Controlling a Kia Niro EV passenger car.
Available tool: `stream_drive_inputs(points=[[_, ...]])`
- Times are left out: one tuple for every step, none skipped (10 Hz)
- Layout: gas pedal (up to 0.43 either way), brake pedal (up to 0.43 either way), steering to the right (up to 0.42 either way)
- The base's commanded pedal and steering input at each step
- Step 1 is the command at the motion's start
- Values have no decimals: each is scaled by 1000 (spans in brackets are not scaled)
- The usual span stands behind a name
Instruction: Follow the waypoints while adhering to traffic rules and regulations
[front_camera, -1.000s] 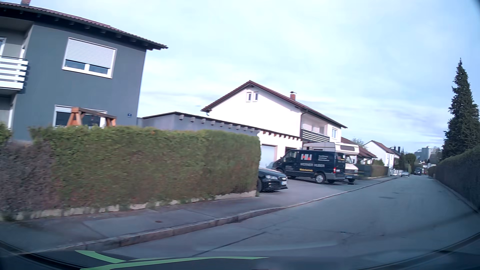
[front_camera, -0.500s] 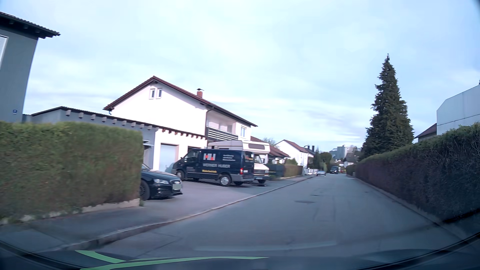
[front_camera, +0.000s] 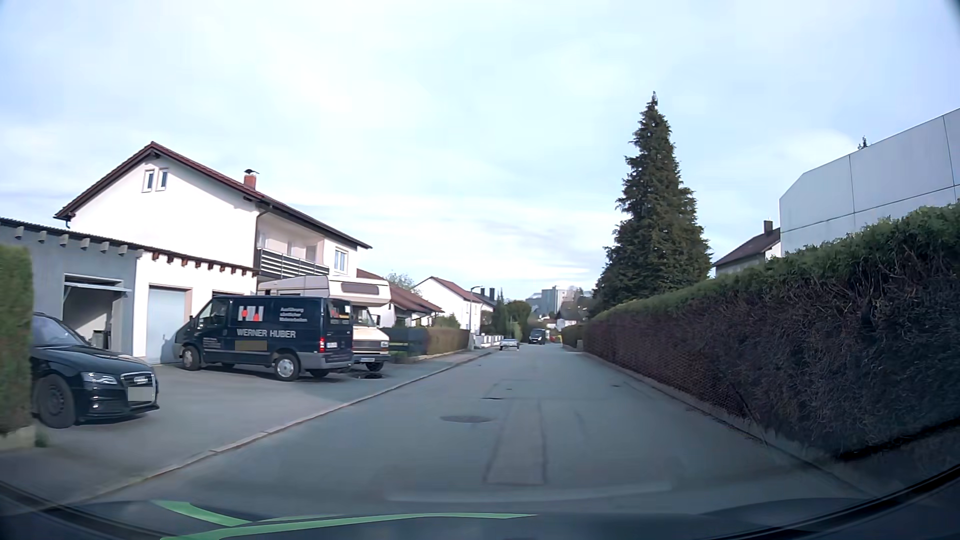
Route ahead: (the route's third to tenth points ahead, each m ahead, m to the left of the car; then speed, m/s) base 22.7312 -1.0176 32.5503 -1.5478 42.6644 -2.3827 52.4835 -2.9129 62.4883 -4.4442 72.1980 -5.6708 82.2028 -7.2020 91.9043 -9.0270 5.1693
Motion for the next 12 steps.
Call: stream_drive_inputs(points=[[311, 0, 178], [311, 0, 134], [311, 0, 90], [311, 0, 59], [311, 0, 34], [311, 0, 21], [311, 0, 8], [311, 0, 5], [311, 0, 5], [311, 0, 5], [311, 0, 5], [311, 0, 5]])
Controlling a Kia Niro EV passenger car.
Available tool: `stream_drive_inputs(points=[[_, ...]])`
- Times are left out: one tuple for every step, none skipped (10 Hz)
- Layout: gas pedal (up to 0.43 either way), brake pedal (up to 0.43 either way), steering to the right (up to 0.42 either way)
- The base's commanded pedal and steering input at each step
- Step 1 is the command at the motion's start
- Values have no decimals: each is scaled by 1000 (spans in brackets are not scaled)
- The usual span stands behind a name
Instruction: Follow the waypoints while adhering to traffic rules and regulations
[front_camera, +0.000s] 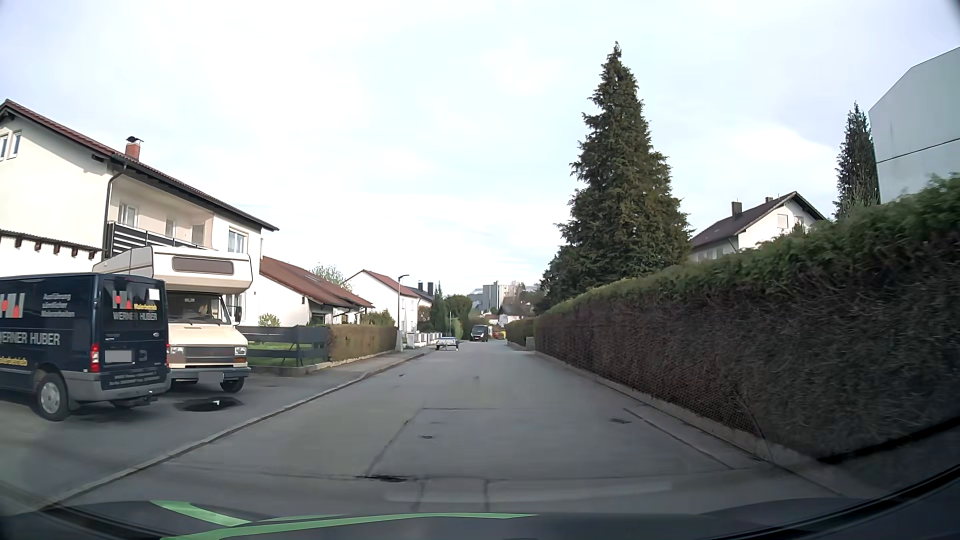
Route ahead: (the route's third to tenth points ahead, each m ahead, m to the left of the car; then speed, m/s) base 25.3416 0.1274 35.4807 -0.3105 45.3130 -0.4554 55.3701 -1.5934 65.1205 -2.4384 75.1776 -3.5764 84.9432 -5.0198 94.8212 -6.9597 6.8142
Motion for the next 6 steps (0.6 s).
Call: stream_drive_inputs(points=[[311, 0, 5], [311, 0, 5], [311, 0, 5], [311, 0, 5], [311, 0, 5], [299, 0, 5]])
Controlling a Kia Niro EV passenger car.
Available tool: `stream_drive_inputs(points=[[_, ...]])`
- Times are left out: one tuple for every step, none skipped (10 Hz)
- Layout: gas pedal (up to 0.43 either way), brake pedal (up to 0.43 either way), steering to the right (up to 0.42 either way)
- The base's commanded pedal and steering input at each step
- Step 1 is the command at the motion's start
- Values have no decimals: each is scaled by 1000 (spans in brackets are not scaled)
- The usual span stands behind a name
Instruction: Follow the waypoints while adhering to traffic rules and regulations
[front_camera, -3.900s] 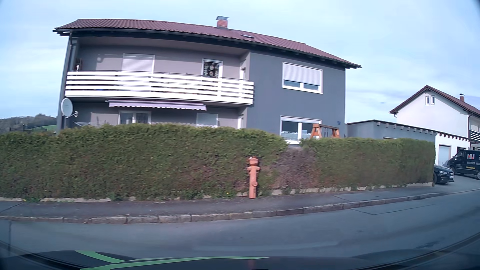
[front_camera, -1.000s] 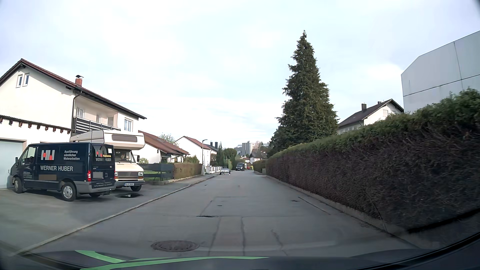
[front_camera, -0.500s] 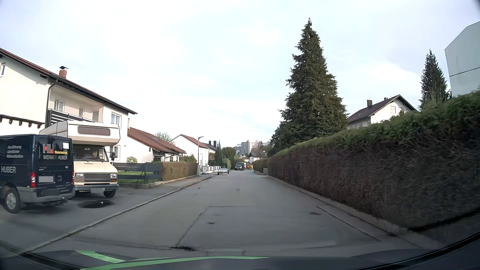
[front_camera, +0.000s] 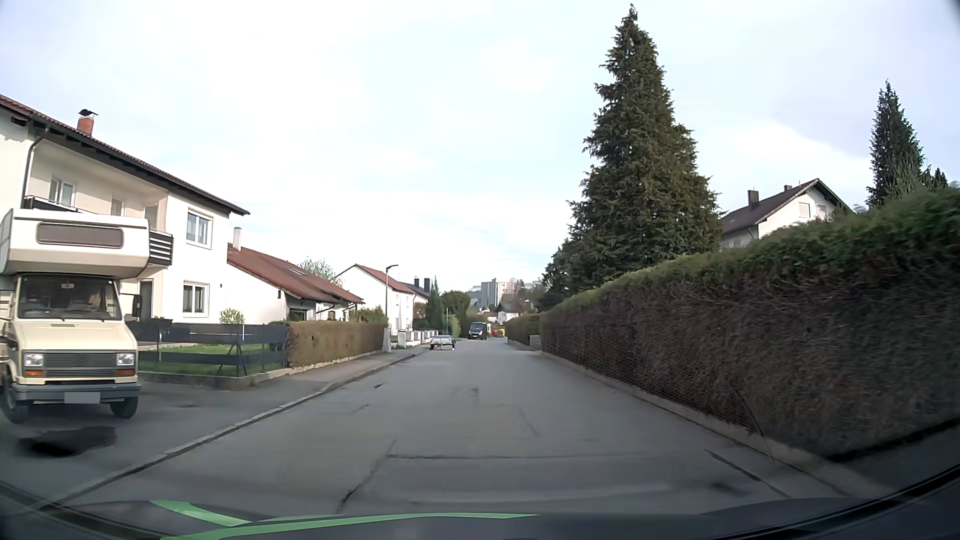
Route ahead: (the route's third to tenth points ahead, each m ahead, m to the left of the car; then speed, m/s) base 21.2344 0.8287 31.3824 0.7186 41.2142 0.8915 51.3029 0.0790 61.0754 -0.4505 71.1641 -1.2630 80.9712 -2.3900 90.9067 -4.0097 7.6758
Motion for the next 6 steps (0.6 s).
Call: stream_drive_inputs(points=[[299, 0, 5], [299, 0, 5], [287, 0, 4], [268, 0, 5], [268, 0, 4], [268, 0, 5]])
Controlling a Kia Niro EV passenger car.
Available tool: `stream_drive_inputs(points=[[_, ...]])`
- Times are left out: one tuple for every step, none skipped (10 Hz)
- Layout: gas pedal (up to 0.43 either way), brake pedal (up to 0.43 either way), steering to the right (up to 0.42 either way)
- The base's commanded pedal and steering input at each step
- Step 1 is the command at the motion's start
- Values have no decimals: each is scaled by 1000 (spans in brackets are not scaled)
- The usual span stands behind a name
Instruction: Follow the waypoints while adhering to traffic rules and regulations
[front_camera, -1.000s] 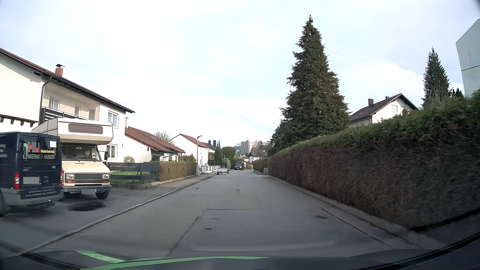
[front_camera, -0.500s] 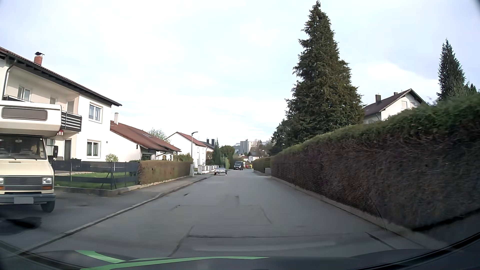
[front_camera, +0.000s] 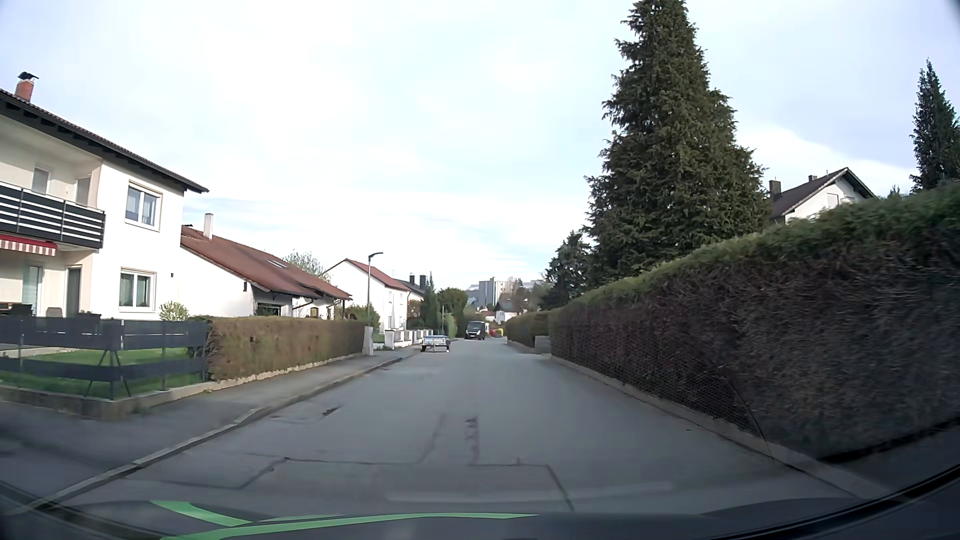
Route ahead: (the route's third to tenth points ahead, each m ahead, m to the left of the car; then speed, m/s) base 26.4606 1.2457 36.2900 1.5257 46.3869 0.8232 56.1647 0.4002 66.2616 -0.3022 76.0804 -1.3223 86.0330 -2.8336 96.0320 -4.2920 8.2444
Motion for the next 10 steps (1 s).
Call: stream_drive_inputs(points=[[260, 0, 8], [260, 0, 11], [260, 0, 11], [248, 0, 10], [228, 0, 11], [228, 0, 11], [209, 0, 11], [197, 0, 11], [177, 0, 11], [169, 0, 10]])
